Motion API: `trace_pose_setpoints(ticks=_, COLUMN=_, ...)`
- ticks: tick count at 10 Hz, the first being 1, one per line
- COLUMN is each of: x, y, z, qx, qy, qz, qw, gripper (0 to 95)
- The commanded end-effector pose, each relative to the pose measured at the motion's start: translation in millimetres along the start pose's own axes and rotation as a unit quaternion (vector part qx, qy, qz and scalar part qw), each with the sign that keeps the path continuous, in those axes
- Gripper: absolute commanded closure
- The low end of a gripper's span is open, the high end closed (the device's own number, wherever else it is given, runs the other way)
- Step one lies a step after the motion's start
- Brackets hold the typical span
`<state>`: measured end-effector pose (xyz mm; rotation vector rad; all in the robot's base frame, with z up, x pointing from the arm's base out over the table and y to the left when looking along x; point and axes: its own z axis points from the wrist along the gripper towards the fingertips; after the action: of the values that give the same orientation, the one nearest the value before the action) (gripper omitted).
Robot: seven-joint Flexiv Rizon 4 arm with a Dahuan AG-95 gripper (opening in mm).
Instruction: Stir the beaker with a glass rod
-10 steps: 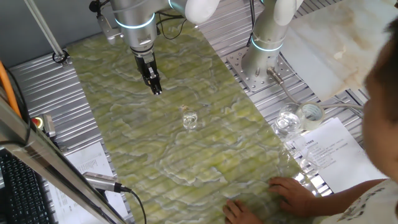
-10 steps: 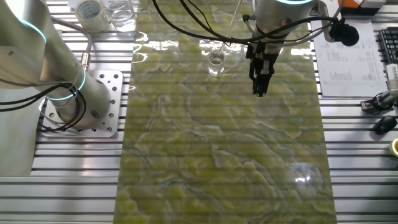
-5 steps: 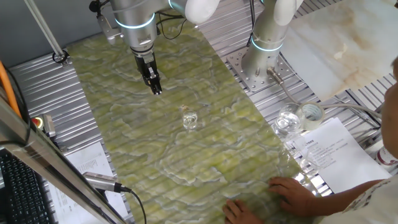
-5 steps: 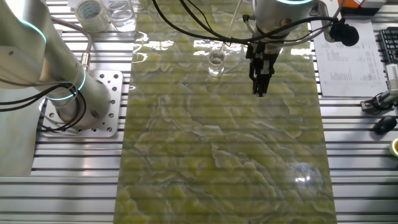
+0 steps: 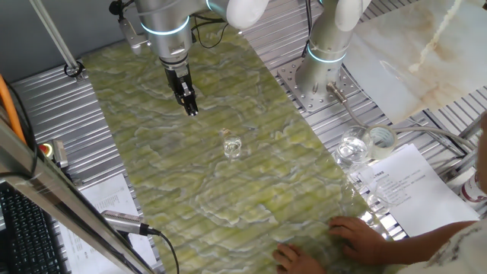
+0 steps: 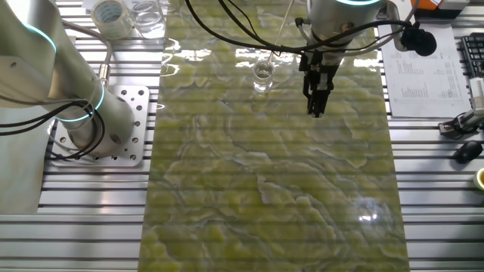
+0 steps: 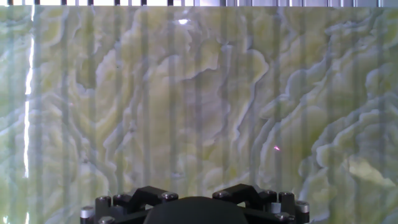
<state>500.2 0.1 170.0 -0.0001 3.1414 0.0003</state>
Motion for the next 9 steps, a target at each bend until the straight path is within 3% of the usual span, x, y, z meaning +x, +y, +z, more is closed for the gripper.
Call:
trace_pose_setpoints(ticks=1, x=0.1, y=-0.1, z=0.0, qx=0.021, qy=0.003, qz=-0.087, qw=0.9960, gripper=95.0)
trace_pose_setpoints(ticks=9, x=0.1, y=-0.1, z=0.1, qx=0.029, qy=0.012, qz=-0.094, qw=0.9951, gripper=95.0)
